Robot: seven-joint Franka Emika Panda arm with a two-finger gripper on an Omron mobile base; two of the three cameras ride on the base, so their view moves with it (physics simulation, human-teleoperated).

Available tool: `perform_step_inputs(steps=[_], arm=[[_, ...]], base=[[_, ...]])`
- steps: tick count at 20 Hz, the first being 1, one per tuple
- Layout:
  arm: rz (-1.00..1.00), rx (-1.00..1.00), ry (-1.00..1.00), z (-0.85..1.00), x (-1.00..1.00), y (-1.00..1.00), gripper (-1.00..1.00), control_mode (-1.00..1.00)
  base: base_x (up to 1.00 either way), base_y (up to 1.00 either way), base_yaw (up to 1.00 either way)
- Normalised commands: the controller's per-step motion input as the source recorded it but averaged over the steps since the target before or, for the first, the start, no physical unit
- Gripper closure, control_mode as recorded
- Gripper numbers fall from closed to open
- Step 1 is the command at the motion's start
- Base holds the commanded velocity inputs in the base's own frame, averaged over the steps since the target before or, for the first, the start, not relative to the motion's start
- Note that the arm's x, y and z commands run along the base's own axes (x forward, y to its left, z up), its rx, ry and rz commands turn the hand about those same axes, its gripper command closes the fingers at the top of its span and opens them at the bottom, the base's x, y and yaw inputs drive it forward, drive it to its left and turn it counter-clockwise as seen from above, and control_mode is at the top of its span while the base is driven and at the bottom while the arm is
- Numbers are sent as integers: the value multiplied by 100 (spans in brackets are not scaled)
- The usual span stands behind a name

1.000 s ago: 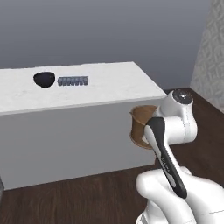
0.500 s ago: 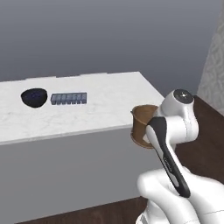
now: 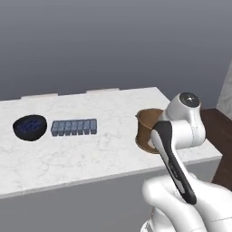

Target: Open the cabinet, pick up the bread from the cabinet and place it in the basket. Then move the basket to the dining counter.

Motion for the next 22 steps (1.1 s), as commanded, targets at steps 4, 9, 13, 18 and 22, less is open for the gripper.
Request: perform_step_inputs(steps=[4, 9, 13, 18, 22], arm=[[0, 0, 0, 0, 0, 0, 100, 100], [0, 0, 0, 0, 0, 0, 100, -100], [0, -1, 0, -2, 67, 3, 100, -100], [-6, -1, -1, -25, 100, 11, 100, -100], [-9, 0, 2, -24, 100, 3, 100, -100]], base=[[56, 0, 1], [0, 0, 1], [0, 0, 0], [0, 0, 0], [0, 0, 0]])
